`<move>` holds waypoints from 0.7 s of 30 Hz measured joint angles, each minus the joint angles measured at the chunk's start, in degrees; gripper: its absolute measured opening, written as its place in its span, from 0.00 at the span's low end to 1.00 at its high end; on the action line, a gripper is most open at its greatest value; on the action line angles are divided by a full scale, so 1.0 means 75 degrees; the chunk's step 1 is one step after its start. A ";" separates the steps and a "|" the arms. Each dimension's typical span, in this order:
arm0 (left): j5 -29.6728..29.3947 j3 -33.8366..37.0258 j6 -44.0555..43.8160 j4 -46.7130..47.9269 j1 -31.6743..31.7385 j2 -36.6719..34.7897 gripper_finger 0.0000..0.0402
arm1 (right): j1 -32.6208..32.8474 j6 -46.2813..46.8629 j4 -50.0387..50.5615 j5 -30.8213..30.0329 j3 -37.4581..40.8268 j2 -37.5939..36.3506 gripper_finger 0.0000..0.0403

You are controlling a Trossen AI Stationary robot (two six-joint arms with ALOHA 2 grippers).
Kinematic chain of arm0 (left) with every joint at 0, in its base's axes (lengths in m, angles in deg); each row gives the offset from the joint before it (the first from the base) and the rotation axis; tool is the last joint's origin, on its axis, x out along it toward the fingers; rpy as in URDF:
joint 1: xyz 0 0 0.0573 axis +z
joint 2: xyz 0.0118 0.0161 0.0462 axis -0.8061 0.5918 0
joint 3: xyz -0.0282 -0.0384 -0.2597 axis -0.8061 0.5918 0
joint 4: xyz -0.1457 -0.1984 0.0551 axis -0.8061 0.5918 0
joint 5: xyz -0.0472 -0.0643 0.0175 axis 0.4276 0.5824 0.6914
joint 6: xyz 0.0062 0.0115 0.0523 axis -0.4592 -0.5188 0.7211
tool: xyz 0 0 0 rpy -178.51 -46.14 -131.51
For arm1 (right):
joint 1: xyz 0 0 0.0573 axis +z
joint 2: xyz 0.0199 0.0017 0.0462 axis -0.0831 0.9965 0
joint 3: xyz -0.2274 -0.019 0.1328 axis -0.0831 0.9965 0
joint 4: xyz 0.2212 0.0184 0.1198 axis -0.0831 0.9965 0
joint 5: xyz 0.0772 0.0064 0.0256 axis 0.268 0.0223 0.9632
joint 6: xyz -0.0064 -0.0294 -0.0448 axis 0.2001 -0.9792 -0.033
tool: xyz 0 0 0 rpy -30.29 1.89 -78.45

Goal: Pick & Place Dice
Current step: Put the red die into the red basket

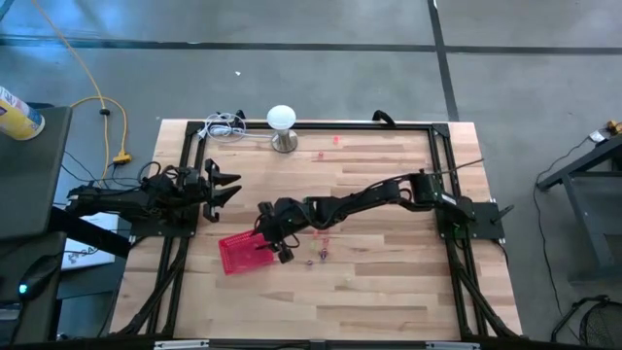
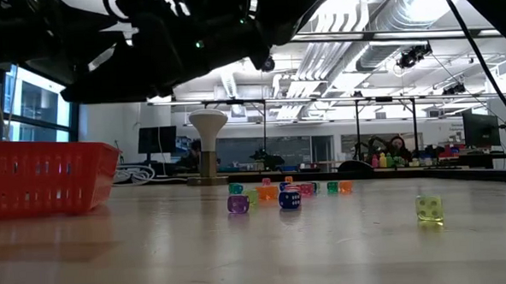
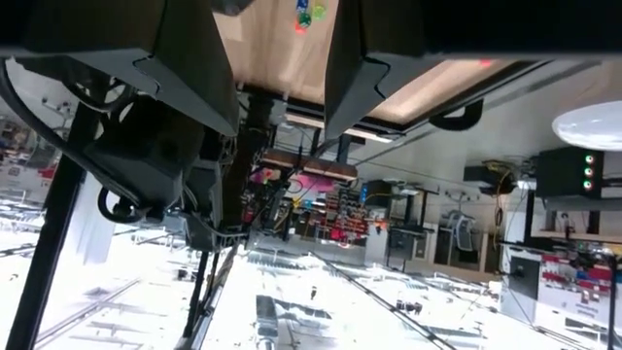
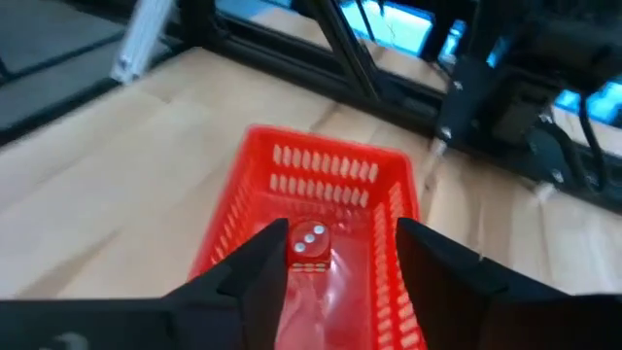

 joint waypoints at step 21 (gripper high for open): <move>0.1537 0.0006 -0.0225 0.0222 -0.0001 0.0138 0.37 | 0.0052 0.0602 0.0155 -0.1114 0.0000 0.0000 0.55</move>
